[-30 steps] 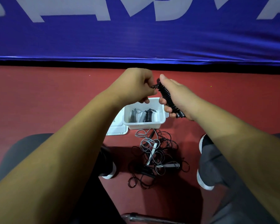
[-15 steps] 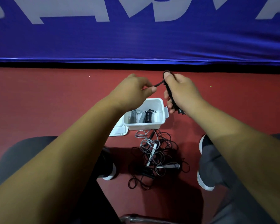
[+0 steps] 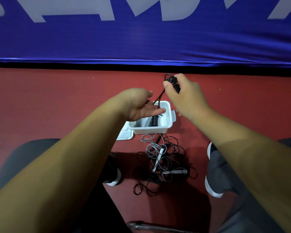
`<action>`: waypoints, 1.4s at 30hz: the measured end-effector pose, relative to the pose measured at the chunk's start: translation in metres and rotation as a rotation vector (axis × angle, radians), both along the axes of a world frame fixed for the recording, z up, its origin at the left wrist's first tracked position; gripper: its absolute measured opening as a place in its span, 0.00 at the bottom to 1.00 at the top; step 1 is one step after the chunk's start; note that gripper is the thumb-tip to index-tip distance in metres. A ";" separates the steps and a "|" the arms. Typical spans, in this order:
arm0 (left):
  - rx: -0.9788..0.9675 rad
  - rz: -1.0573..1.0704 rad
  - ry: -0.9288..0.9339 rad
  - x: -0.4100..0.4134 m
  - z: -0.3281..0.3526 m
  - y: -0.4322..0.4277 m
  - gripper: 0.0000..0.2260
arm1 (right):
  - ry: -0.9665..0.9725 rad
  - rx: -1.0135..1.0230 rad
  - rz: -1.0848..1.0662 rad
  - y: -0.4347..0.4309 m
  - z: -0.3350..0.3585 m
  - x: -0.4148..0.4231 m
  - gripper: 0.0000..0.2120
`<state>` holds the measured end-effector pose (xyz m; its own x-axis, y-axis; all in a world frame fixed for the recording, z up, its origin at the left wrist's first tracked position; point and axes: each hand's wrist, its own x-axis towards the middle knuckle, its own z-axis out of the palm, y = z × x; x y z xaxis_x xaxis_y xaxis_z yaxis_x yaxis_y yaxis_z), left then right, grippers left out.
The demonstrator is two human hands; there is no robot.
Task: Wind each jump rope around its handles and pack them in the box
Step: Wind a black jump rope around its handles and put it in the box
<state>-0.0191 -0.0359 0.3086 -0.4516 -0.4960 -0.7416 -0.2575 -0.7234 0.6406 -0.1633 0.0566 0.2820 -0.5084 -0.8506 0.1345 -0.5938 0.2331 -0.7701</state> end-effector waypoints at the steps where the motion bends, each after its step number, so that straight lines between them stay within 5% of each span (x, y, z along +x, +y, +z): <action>1: 0.011 0.017 0.020 -0.001 -0.005 0.000 0.11 | 0.020 0.004 0.025 0.000 -0.001 0.002 0.14; 8: -0.093 0.202 0.073 -0.009 -0.023 -0.010 0.06 | 0.062 0.072 0.084 0.002 -0.005 0.008 0.18; 13: -0.218 0.288 0.105 -0.011 -0.025 -0.013 0.09 | -0.092 0.101 0.148 0.005 -0.002 0.011 0.17; 18: -0.220 0.243 0.258 -0.012 -0.022 -0.013 0.21 | -0.336 0.091 0.163 0.007 0.008 0.012 0.16; 25: -0.248 0.183 0.396 -0.009 -0.013 -0.010 0.15 | -0.653 0.046 0.091 0.006 0.018 0.008 0.18; 42: -0.405 -0.001 0.368 -0.001 -0.006 -0.010 0.08 | -0.751 0.153 0.203 0.011 0.024 0.003 0.24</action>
<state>-0.0199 -0.0463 0.3026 -0.6457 -0.7085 -0.2849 0.0354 -0.4005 0.9156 -0.1602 0.0675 0.3064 -0.2499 -0.9175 -0.3093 0.0297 0.3121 -0.9496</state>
